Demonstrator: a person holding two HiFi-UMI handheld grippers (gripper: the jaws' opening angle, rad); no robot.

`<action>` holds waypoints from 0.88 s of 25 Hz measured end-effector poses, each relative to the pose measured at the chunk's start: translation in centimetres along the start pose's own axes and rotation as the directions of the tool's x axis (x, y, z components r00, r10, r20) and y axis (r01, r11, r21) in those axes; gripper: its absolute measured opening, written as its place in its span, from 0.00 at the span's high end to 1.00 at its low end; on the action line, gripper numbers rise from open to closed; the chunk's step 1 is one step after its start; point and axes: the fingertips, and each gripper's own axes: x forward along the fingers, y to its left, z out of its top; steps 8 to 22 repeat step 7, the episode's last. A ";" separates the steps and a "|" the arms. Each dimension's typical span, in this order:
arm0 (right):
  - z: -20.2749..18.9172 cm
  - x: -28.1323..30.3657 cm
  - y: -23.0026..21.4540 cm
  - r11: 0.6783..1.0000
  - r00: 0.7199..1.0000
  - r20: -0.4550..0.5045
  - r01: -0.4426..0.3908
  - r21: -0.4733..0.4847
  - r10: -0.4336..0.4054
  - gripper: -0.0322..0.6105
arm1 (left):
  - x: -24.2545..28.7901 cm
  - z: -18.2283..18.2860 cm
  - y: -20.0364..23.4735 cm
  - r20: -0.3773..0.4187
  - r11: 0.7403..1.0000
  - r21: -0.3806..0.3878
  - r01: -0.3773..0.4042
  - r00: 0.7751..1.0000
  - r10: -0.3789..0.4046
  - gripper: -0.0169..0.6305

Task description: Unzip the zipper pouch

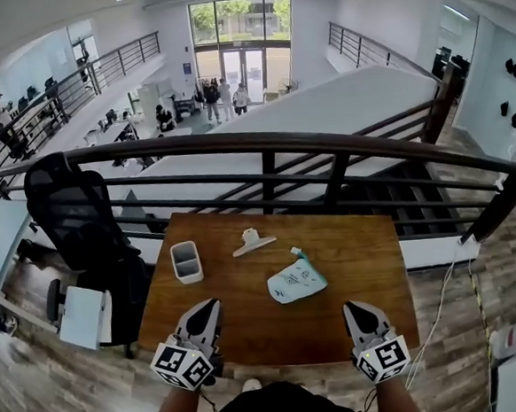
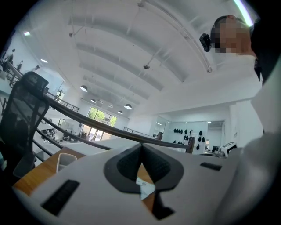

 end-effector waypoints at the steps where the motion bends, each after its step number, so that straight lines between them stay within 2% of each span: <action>1: 0.0 0.3 0.0 1.000 1.000 0.003 -0.007 -0.009 0.007 0.96 | 0.3 0.1 -0.1 0.003 1.000 0.004 0.003 1.000 -0.003 0.95; 7: -0.4 0.4 -0.3 0.999 1.000 0.003 -0.025 0.022 0.025 0.96 | 0.9 -0.2 -0.7 -0.009 1.000 0.008 0.002 1.000 -0.001 0.95; 22: -0.4 0.4 -0.3 0.999 1.000 0.003 -0.025 0.022 0.025 0.96 | 0.9 -0.2 -0.7 -0.009 1.000 0.008 0.002 1.000 -0.001 0.95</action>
